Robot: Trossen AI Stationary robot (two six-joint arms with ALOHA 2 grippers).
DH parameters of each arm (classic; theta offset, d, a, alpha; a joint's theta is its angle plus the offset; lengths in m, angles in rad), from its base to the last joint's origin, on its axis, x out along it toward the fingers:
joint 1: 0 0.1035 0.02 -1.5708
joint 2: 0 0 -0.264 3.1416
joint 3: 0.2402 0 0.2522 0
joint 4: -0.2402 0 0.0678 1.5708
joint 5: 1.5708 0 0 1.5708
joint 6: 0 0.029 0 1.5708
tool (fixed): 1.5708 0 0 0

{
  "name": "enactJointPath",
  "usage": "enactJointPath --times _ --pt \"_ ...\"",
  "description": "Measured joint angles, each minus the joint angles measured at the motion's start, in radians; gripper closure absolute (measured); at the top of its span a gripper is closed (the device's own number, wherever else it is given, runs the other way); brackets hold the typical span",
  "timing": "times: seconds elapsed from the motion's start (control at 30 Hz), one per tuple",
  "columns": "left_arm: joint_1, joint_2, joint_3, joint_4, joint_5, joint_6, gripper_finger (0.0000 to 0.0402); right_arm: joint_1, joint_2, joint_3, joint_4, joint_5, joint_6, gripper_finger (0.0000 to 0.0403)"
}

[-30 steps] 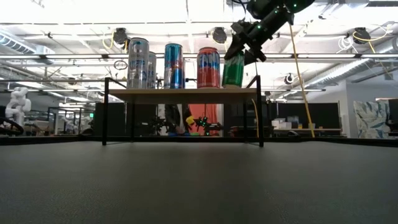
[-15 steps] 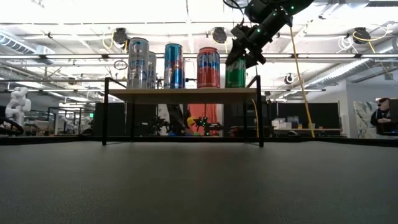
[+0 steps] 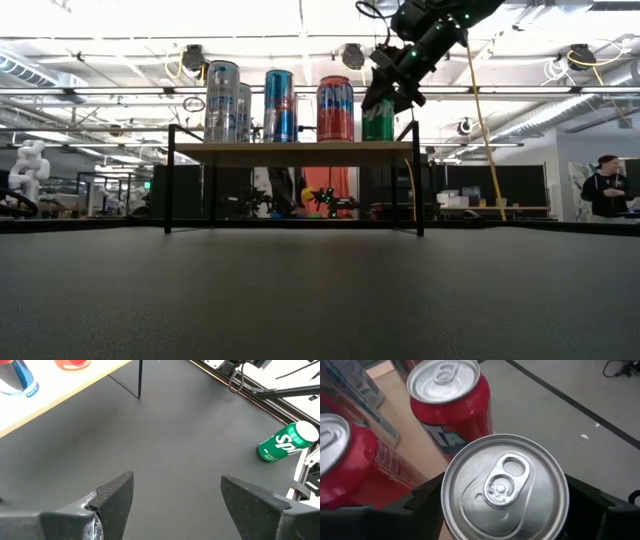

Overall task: Place canned beverage on shelf
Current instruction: Put the left green soda can on the shelf

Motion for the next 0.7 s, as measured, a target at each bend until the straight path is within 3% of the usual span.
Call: enactJointPath --times 0.7 --pt "0.0 0.0 0.0 0.0 0.023 -0.005 0.0103 -0.005 0.022 0.001 0.002 -0.009 0.013 0.0115"
